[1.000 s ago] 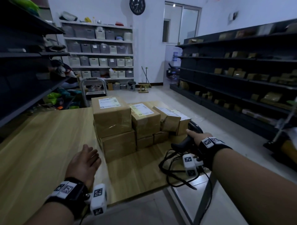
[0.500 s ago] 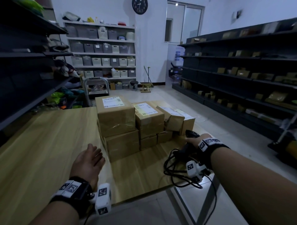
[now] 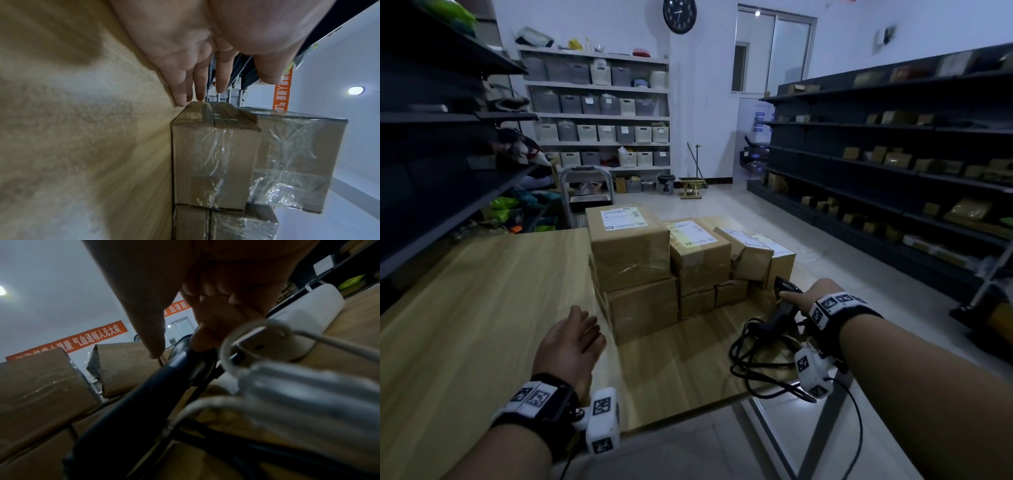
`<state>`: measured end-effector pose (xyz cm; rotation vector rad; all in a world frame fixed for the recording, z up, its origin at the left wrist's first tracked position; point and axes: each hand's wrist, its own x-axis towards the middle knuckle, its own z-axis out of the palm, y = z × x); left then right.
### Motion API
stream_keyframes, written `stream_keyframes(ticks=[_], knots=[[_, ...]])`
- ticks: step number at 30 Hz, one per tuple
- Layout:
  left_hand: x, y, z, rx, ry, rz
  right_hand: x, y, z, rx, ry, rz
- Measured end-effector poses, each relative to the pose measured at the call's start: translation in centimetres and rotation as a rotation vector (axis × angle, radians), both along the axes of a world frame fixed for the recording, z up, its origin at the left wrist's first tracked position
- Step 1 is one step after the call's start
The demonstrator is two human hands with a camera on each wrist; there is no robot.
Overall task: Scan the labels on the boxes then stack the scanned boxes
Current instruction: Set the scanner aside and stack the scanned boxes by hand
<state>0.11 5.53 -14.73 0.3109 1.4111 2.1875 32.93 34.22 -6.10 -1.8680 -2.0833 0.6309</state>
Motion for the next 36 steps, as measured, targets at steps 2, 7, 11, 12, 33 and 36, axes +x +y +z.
stream_keyframes(ticks=[2, 7, 11, 12, 33, 36], knots=[[0.0, -0.2, 0.0, -0.017, 0.02, -0.02, -0.1, 0.0, 0.5, 0.018, 0.075, -0.019], [0.2, -0.3, 0.1, -0.033, 0.009, -0.043, -1.4, -1.5, 2.7, 0.065, 0.333, 0.013], [0.1, -0.2, 0.3, -0.038, -0.007, -0.045, -4.0, -3.9, 4.3, 0.112, 0.506, 0.079], [0.2, -0.3, 0.5, -0.061, -0.017, -0.055, -4.9, -4.5, 4.7, 0.083, 0.536, 0.106], [0.8, -0.2, 12.4, -0.223, 0.444, -0.137, -20.4, -12.8, 9.0, -0.107, 0.752, 0.342], [0.3, -0.5, 11.9, -0.184, 0.411, -0.152, -20.9, -13.0, 8.0, -0.068, 0.731, 0.373]])
